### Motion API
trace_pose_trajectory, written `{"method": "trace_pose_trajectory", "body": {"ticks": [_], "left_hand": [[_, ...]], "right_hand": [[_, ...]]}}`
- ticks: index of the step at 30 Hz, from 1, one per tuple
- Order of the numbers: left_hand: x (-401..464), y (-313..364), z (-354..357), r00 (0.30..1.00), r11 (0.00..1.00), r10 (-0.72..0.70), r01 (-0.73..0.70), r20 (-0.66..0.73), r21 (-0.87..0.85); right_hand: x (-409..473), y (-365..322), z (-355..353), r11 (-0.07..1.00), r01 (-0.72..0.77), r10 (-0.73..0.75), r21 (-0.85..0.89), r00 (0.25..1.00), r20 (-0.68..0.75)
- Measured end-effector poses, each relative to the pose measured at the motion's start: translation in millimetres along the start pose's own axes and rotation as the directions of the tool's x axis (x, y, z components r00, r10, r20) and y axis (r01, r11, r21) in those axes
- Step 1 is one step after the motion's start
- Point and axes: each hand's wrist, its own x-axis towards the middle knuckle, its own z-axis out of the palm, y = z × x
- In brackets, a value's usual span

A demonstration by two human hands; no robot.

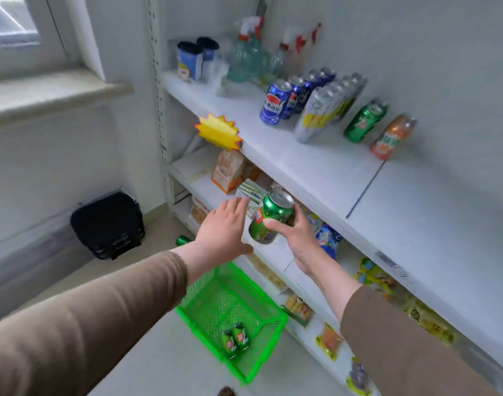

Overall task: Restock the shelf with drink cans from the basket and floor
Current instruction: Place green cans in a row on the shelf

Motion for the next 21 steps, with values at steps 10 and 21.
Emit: {"method": "trace_pose_trajectory", "body": {"ticks": [10, 21], "left_hand": [[82, 79, -61, 0.988, 0.988, 0.152, -0.152, -0.037, 0.006], [176, 120, -42, 0.986, 0.987, 0.159, -0.160, 0.042, 0.033]], "right_hand": [[26, -84, -94, 0.993, 0.093, -0.109, -0.077, 0.964, -0.244], [130, -71, -151, 0.990, -0.021, -0.046, -0.141, 0.888, -0.457]]}}
